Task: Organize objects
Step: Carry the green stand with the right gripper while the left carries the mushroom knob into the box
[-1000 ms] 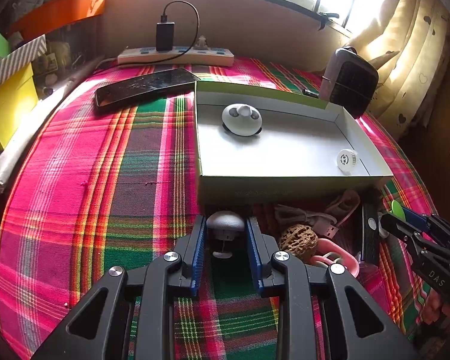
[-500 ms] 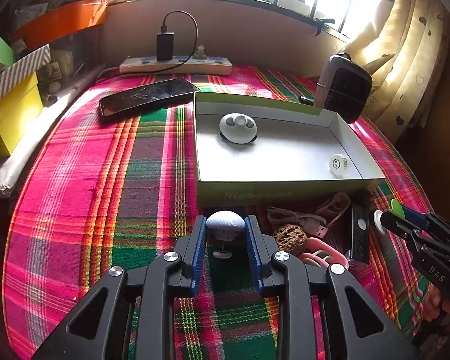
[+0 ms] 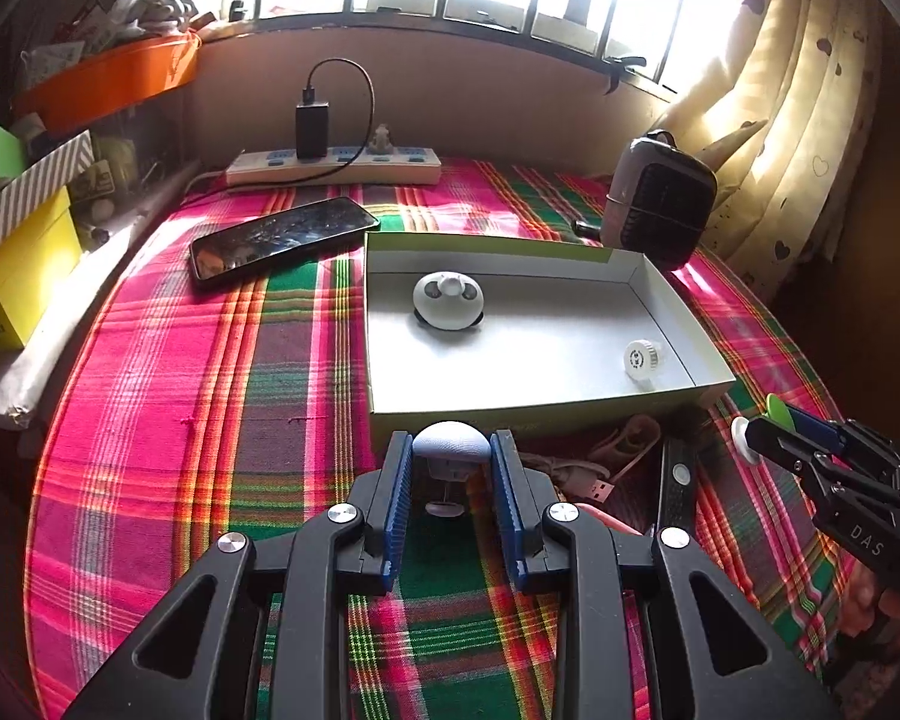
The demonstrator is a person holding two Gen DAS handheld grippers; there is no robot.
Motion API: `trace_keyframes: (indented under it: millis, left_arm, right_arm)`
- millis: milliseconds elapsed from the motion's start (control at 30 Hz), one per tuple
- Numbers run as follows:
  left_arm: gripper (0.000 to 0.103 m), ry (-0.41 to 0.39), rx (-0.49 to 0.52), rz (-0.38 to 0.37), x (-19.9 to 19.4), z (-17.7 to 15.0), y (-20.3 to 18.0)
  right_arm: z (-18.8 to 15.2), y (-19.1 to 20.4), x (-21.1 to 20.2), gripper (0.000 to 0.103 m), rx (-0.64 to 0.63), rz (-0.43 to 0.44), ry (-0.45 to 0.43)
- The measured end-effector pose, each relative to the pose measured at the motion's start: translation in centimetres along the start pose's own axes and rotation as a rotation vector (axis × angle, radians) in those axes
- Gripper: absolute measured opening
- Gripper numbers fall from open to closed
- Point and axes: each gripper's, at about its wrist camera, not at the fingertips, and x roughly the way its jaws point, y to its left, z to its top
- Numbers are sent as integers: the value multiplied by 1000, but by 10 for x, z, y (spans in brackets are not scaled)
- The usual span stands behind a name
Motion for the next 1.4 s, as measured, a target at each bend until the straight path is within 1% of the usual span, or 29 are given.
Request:
trace_keyframes:
  millis: [67, 300, 567, 833, 1133, 1400]
  left_arm:
    - [24, -1, -5, -15, 0, 4, 0]
    - [24, -15, 17, -15, 1, 15, -6]
    - [24, -10, 15, -26, 10, 25, -7]
    - [24, 6, 21, -20, 26, 34, -5]
    - [24, 24, 19, -21, 47, 44, -2]
    - [24, 46, 31, -17, 65, 49, -1]
  right_arm:
    - [4, 0, -1, 35, -4, 3, -6]
    - [19, 1, 1, 35, -6, 23, -21]
    - [36, -1, 13, 35, -10, 38, -17]
    - [55, -5, 34, 35, -10, 38, -3]
    - [77, -13, 67, 35, -3, 33, 19]
    - [89, -23, 91, 35, 19, 41, 21]
